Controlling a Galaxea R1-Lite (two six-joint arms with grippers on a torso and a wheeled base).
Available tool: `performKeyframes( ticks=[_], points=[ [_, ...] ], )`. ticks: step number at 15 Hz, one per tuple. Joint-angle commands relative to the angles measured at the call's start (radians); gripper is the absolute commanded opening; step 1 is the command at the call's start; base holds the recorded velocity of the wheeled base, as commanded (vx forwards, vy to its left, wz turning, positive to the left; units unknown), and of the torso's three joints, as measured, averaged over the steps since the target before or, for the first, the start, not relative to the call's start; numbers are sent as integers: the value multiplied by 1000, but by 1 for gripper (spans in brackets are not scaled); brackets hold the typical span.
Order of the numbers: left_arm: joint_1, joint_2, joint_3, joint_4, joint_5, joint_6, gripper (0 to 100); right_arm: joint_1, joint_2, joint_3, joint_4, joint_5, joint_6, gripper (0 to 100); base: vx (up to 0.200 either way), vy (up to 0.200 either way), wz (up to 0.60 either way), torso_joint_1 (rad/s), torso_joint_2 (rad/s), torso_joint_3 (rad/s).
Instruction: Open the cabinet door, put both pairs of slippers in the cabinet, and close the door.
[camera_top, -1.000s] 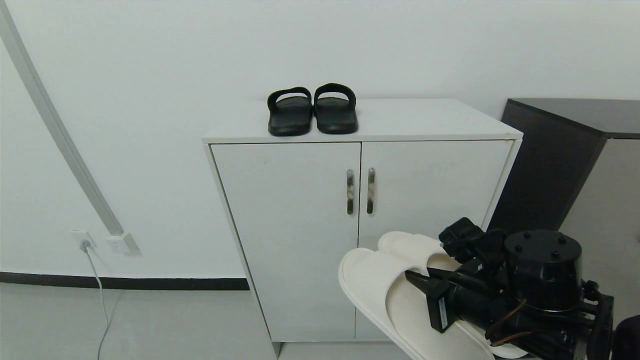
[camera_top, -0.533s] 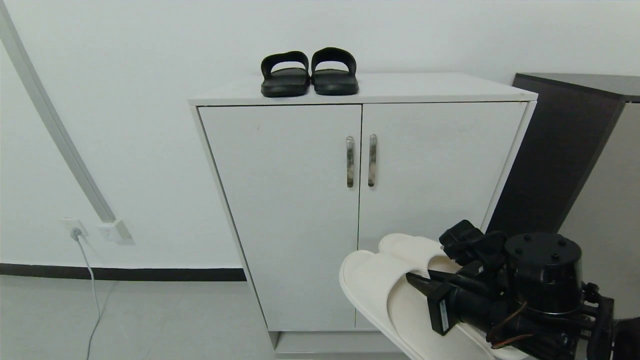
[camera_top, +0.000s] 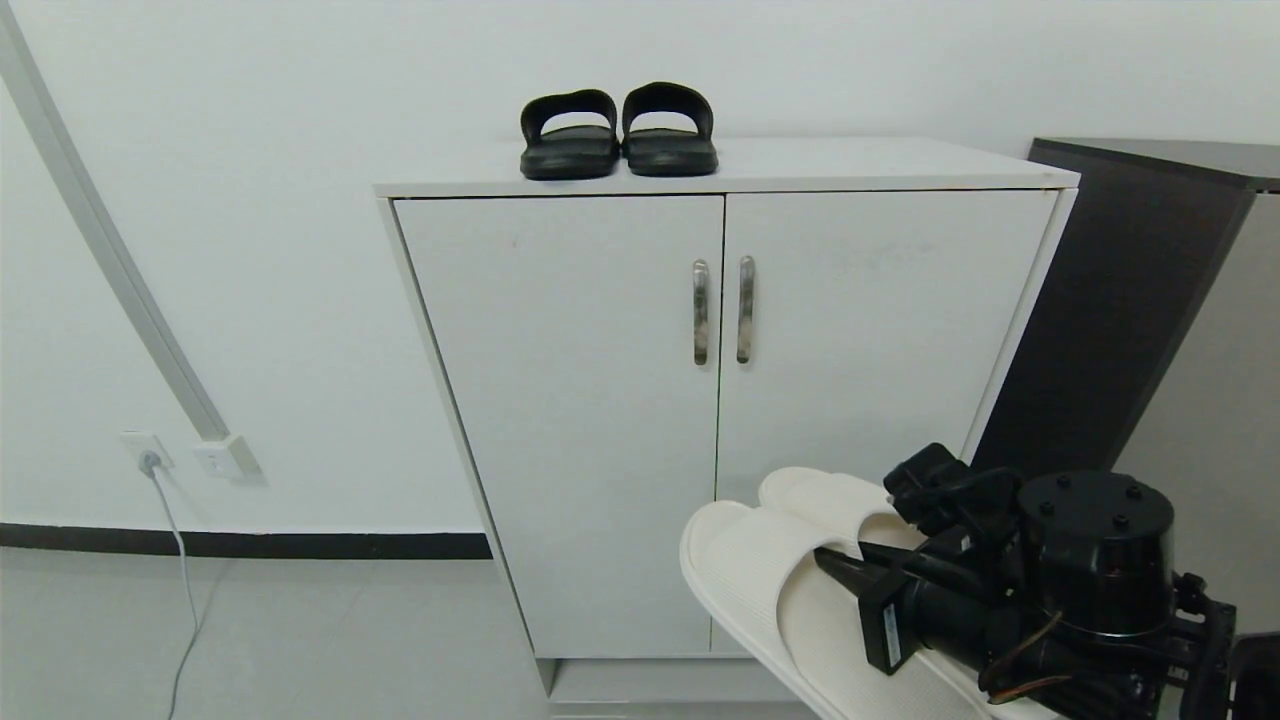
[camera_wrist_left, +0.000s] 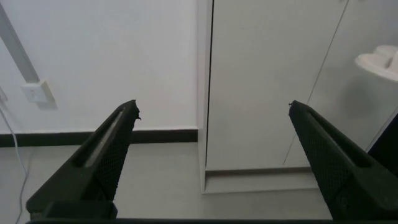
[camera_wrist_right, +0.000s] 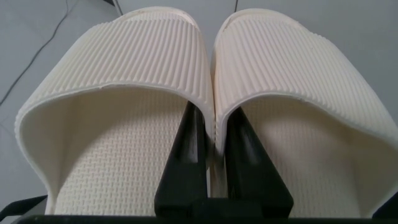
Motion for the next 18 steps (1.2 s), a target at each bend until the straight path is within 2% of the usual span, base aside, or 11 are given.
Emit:
performKeyframes(
  ticks=[1,2,3,4,6,8,9,11,13,18],
  points=[
    [-14,89,-117,5,-24,-24,100,2,3,2,0,0,0,0,0,0,0,0,0,0],
    [-20,187,-186,2,-50,-51,100,2,6,2,0,0,-7,0,0,0,0,0,0,0],
    [-21,272,-221,-8,-90,-51,100,5,11,8,-2,0,-18,0,0,0,0,0,0,0],
    [-21,358,-244,-35,-158,-55,100,5,11,13,-3,0,-24,0,0,0,0,0,0,0],
    [-20,497,-252,-135,-265,-55,100,5,12,13,-17,0,-24,0,0,0,0,0,0,0],
    [-21,631,-256,-218,-356,-51,100,5,17,15,-19,0,-24,0,0,0,0,0,0,0],
    [-21,666,-264,-235,-377,-51,100,5,17,13,-19,0,-24,0,0,0,0,0,0,0],
    [-21,838,-325,-308,-478,-51,100,5,29,11,-19,0,-24,0,0,0,0,0,0,0],
    [-89,971,-382,-371,-509,-51,100,5,32,13,-20,0,-24,0,0,0,0,0,0,0],
    [-339,1296,-542,-532,-495,-60,100,5,32,19,-20,0,-24,0,0,0,0,0,0,0]
  ],
)
